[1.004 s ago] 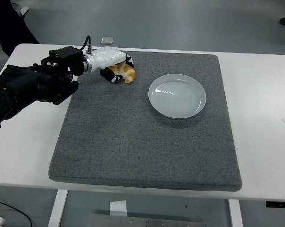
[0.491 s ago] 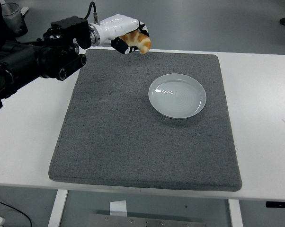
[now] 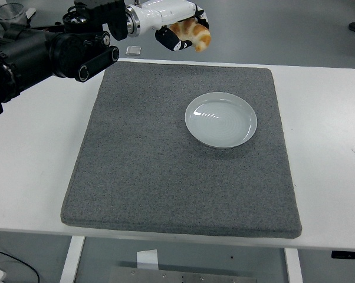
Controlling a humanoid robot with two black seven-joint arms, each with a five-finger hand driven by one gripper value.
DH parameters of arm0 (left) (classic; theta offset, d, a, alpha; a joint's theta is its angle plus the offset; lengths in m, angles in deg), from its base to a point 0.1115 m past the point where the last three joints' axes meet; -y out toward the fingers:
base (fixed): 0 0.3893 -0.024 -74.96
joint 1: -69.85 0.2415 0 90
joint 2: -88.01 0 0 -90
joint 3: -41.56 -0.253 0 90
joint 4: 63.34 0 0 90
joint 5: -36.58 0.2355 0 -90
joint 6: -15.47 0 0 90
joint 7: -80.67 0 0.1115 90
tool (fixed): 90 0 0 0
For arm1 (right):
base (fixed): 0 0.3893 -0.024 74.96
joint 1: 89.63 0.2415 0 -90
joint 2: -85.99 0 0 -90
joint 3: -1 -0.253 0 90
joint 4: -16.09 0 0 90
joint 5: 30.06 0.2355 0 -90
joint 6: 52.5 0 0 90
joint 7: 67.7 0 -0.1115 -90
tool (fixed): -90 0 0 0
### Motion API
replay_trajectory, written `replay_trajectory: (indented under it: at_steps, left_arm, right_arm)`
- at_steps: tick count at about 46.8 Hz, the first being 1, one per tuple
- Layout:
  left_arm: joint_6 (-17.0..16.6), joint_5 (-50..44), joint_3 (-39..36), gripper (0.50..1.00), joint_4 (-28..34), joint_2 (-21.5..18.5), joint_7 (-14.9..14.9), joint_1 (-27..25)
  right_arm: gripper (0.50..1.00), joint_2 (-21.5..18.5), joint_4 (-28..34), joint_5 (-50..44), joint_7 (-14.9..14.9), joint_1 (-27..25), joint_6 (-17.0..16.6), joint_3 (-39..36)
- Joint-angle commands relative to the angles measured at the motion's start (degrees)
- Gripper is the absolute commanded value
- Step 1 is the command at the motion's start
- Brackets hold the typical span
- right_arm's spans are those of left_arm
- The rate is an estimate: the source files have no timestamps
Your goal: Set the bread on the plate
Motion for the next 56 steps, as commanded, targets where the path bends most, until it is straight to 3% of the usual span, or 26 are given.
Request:
replay_trajectory:
  at_steps: [1, 9, 24, 41, 56]
  left_arm:
    - [0.0, 0.4, -0.2, 0.500, 1.3, 0.1, -0.1, -0.8]
    - [0.1, 1.0, -0.2, 0.500, 5.3, 0.6, -0.3, -1.9]
    - [0.2, 1.1, -3.3, 0.500, 7.1, 3.4, -0.7, -1.7]
    - [0.2, 1.3, -6.6, 0.500, 5.2, 8.2, -0.9, 0.7]
    - [0.2, 3.3, -7.7, 0.500, 2.0, 8.3, -0.9, 4.9]
  right_arm:
    - [0.932, 0.0, 0.0, 0.0, 0.0, 0.0, 0.0, 0.0]
    - [0.932, 0.0, 0.0, 0.0, 0.0, 0.0, 0.0, 0.0]
    - [0.932, 0.0, 0.0, 0.0, 0.0, 0.0, 0.0, 0.0]
    - [0.932, 0.0, 0.0, 0.0, 0.0, 0.0, 0.0, 0.0]
    - [0.932, 0.0, 0.0, 0.0, 0.0, 0.0, 0.0, 0.0]
